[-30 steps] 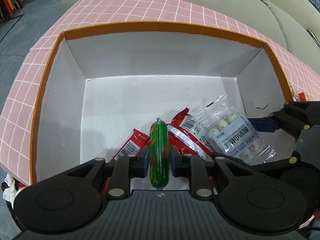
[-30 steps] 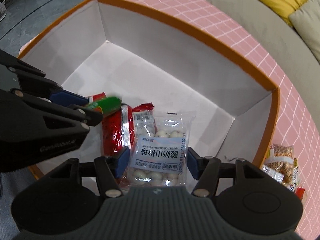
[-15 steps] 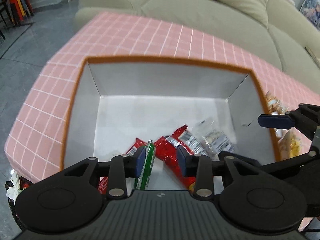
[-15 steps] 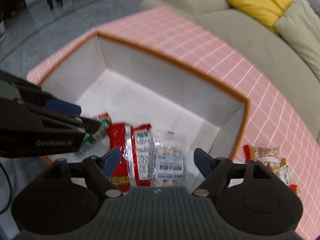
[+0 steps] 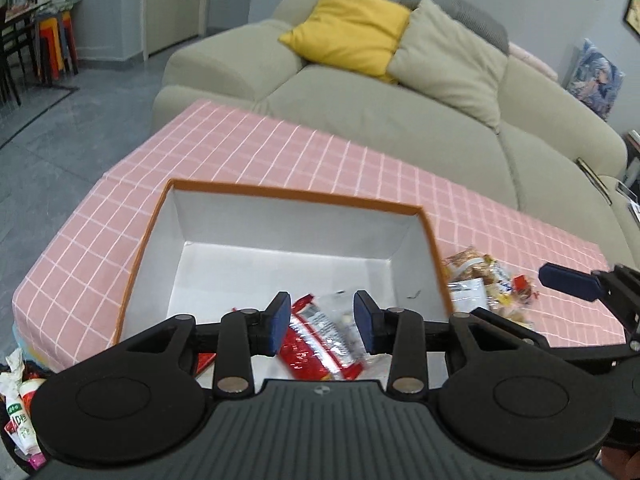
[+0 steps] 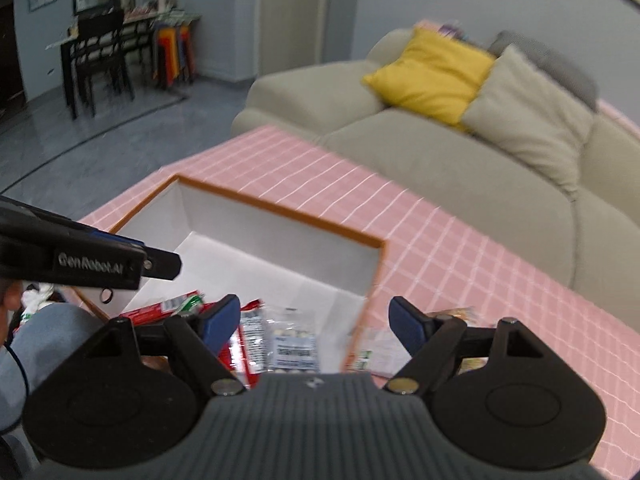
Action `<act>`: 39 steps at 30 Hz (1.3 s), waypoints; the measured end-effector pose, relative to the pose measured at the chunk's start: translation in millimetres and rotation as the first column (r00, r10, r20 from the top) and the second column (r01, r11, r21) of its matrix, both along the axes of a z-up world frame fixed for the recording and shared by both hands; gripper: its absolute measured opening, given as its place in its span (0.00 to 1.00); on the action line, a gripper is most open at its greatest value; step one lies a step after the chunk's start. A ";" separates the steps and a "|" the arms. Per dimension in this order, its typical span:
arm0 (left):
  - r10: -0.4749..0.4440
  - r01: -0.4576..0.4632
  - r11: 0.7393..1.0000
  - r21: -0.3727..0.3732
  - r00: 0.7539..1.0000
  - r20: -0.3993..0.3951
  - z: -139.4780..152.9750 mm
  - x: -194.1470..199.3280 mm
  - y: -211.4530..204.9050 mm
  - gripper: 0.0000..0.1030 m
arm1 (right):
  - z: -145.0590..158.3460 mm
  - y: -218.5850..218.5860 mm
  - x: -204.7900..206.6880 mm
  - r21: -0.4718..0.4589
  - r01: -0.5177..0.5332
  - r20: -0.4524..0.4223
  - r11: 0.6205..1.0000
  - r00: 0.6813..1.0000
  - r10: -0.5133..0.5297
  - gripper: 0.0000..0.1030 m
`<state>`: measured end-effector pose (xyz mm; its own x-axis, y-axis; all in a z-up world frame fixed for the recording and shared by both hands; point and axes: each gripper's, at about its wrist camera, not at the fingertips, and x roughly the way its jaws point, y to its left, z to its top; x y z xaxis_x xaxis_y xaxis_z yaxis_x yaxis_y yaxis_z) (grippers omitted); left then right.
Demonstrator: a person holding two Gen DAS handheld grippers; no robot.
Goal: Organize snacks
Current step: 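Release both snacks into the box and withdraw both tools, then grasp the yellow chip bag with the right tool while the left tool grasps the white packet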
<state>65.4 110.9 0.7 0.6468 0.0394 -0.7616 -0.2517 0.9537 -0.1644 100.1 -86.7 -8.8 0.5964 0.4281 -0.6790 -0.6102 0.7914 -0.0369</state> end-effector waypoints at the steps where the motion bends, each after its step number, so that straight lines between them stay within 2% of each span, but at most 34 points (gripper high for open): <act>1: -0.013 0.012 1.000 0.008 1.000 0.010 2.1 -1.1 -6.0 0.42 | -0.1 -6.9 -5.3 0.013 0.014 0.012 1.000 1.000 -0.015 0.76; 7: -0.109 0.107 0.994 0.035 0.993 0.043 9.5 -1.3 -46.4 0.43 | -7.6 -50.0 -24.3 0.086 0.132 0.026 0.988 0.990 -0.135 0.75; 12: -0.197 0.196 0.980 0.023 0.979 0.048 6.8 4.1 -79.0 0.43 | -25.2 -78.8 -34.0 0.052 0.203 0.017 0.978 0.979 -0.205 0.75; 18: -0.249 0.248 0.969 0.019 0.968 0.036 -8.2 7.3 -109.0 0.43 | -49.3 -113.5 -34.6 0.033 0.271 -0.024 0.962 0.963 -0.270 0.75; 24: -0.325 0.325 0.946 0.022 0.946 0.017 -25.2 6.0 -137.0 0.43 | -73.2 -143.0 -36.7 0.026 0.314 -0.068 0.949 0.948 -0.312 0.75; 29: -0.392 0.391 0.920 -0.020 0.920 -0.028 -42.9 13.7 -151.6 0.43 | -89.6 -160.8 -27.9 -0.001 0.347 -0.114 0.938 0.932 -0.345 0.71; 35: -0.415 0.415 0.910 -0.013 0.906 -0.080 -55.4 26.2 -158.6 0.43 | -101.0 -161.1 -6.3 0.002 0.333 -0.150 0.943 0.932 -0.329 0.69; 39: -0.430 0.433 0.901 0.020 0.898 -0.095 -54.6 38.3 -158.5 0.43 | -107.5 -152.9 14.2 -0.009 0.312 -0.172 0.950 0.936 -0.309 0.73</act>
<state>103.7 -47.6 -53.8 0.5397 -0.1972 -0.8184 0.1744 0.9773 -0.1204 114.3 -239.5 -116.2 0.5789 0.2532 -0.7751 -0.3301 0.9420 0.0612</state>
